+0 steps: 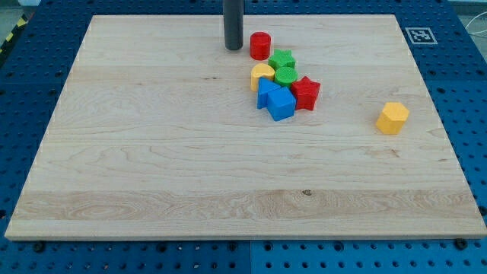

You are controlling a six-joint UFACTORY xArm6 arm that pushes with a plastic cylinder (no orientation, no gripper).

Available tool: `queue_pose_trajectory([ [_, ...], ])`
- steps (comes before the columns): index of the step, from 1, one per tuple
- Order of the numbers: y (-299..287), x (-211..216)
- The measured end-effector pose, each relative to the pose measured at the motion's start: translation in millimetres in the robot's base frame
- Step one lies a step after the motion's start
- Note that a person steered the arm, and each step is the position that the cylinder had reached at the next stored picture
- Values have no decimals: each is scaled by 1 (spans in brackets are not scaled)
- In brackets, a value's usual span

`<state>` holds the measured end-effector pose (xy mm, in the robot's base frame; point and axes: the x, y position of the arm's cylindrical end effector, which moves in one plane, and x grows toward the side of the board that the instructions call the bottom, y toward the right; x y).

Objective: Push the red circle down a bit

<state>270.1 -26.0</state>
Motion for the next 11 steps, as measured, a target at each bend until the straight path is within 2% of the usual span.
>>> queue_pose_trajectory([
  [2, -15, -32],
  [4, 15, -50],
  [5, 22, -43],
  [9, 38, 27],
  [11, 38, 30],
])
